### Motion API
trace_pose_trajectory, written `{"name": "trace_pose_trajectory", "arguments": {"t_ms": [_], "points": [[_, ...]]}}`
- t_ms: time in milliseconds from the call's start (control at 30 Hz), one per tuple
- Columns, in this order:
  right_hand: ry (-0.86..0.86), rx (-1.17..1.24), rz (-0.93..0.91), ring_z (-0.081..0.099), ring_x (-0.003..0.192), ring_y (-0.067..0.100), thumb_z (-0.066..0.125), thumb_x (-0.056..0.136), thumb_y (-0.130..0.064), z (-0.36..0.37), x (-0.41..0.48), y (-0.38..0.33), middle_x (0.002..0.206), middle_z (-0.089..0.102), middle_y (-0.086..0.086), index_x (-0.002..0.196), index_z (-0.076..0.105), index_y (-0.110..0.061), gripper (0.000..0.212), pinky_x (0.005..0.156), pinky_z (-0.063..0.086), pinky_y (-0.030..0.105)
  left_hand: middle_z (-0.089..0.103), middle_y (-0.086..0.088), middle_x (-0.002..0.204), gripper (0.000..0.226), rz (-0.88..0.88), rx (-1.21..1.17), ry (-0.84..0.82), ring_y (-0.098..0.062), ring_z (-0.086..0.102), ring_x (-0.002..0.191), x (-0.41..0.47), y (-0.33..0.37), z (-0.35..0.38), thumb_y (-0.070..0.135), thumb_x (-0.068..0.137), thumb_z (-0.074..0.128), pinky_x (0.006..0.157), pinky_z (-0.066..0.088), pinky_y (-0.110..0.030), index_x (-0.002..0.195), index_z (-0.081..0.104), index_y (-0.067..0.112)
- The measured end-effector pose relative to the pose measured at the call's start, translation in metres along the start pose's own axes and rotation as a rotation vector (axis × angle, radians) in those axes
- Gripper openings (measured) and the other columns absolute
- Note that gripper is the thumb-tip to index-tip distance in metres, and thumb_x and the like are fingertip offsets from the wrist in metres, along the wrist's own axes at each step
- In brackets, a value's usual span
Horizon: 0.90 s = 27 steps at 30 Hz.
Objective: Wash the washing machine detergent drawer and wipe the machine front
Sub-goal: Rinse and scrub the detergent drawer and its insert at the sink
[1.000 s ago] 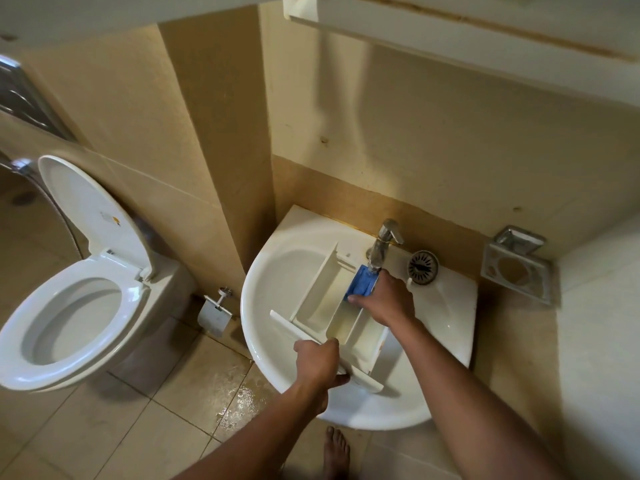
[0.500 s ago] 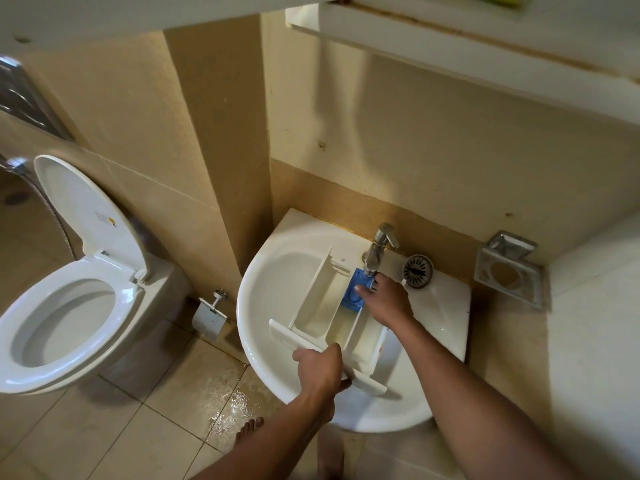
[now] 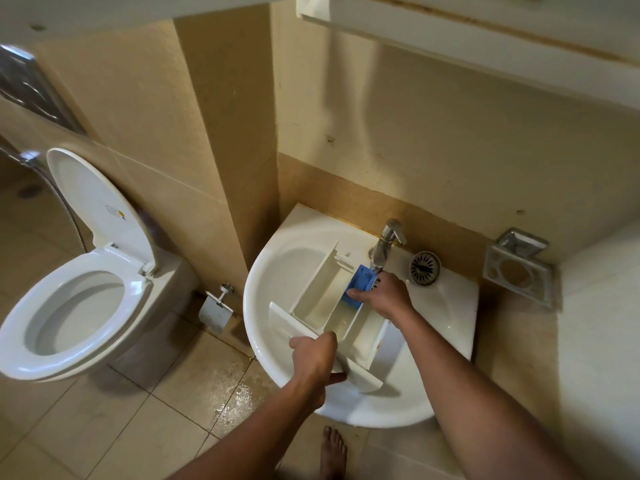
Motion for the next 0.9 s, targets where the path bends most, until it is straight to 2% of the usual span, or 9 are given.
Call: {"name": "trace_pose_trajectory", "arguments": {"t_ms": [100,200,267,367,467,567,667,767,900], "points": [[-0.036,0.015,-0.010,0.064,0.103,0.022,0.089,0.063,-0.049,-0.004,-0.005,-0.006,0.111,0.069,-0.001,0.109,0.063,-0.019,0.061,0.090,0.054,0.040,0.049,-0.015,0.119,0.061,0.012,0.014,0.011,-0.033,0.058,0.107,-0.004,0.000,0.002,0.016,0.086,0.059,0.064,0.064,-0.044,0.137,0.025,0.016],[-0.138,0.088,0.046,0.053,0.126,0.023,0.090,0.066,-0.042,-0.010,-0.006,-0.009,0.137,0.054,-0.004,0.138,0.050,-0.014,0.087,0.100,0.047,0.036,0.045,-0.014,0.123,0.065,0.029,0.023,0.044,-0.033,0.054,0.108,-0.008,-0.001,0.005,0.019,0.085,0.061,0.067,0.064,-0.047,0.139,0.024,0.015],[-0.236,0.104,0.056,0.049,0.132,0.024,0.091,0.067,-0.037,-0.012,-0.010,-0.013,0.145,0.048,0.000,0.147,0.041,-0.015,0.096,0.104,0.043,0.036,0.042,-0.013,0.127,0.069,0.034,0.033,0.075,-0.032,0.052,0.107,-0.011,0.001,0.006,0.019,0.086,0.060,0.066,0.064,-0.047,0.143,0.021,0.013],[-0.339,0.045,0.001,0.056,0.125,0.021,0.088,0.073,-0.021,-0.012,-0.017,-0.022,0.134,0.061,-0.001,0.133,0.056,-0.018,0.068,0.103,0.044,0.034,0.043,-0.013,0.131,0.071,0.033,0.030,0.109,-0.033,0.054,0.105,-0.012,0.009,-0.002,0.022,0.085,0.055,0.059,0.063,-0.047,0.147,0.021,0.013],[-0.228,-0.114,-0.055,0.066,0.106,0.021,0.086,0.071,-0.031,-0.011,-0.019,-0.025,0.112,0.072,0.001,0.113,0.067,-0.021,0.047,0.096,0.052,0.038,0.056,-0.013,0.116,0.046,0.035,0.015,0.095,-0.032,0.059,0.097,-0.009,0.022,-0.018,0.013,0.088,0.045,0.061,0.062,-0.049,0.133,0.038,0.010],[-0.087,-0.236,-0.054,0.065,0.101,0.025,0.082,0.063,-0.051,-0.016,-0.025,-0.033,0.110,0.069,0.000,0.116,0.059,-0.023,0.064,0.091,0.054,0.045,0.063,-0.016,0.100,0.026,0.050,-0.014,0.096,-0.033,0.064,0.083,-0.007,0.029,-0.031,0.001,0.090,0.038,0.066,0.062,-0.053,0.113,0.049,0.009],[0.039,-0.389,-0.102,0.060,0.109,0.031,0.078,0.078,-0.038,-0.023,-0.037,-0.052,0.113,0.066,0.006,0.121,0.053,-0.019,0.053,0.096,0.050,0.050,0.063,-0.015,0.086,0.021,0.063,-0.039,0.098,-0.033,0.065,0.076,-0.005,0.030,-0.037,-0.005,0.090,0.038,0.056,0.061,-0.043,0.098,0.053,0.008],[0.076,-0.447,-0.147,0.059,0.107,0.030,0.068,0.086,-0.018,-0.024,-0.045,-0.057,0.109,0.066,0.007,0.114,0.055,-0.017,0.032,0.086,0.054,0.041,0.065,-0.018,0.087,0.023,0.068,-0.018,0.096,-0.035,0.066,0.077,0.004,0.026,-0.041,-0.005,0.091,0.038,0.050,0.057,-0.037,0.099,0.055,0.008],[0.087,-0.544,-0.176,0.055,0.114,0.031,0.060,0.087,-0.010,-0.023,-0.060,-0.055,0.118,0.066,0.007,0.129,0.051,-0.017,0.044,0.077,0.041,0.028,0.066,-0.019,0.096,0.022,0.084,0.040,0.103,-0.034,0.066,0.084,0.019,0.022,-0.049,0.005,0.095,0.043,0.056,0.056,-0.035,0.113,0.055,0.007]]}}
Point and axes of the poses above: each hand's wrist, its own x-axis towards the middle knuckle, its own z-axis out of the palm, y = z × x, the point moved 4 cm from there along x, towards the middle knuckle
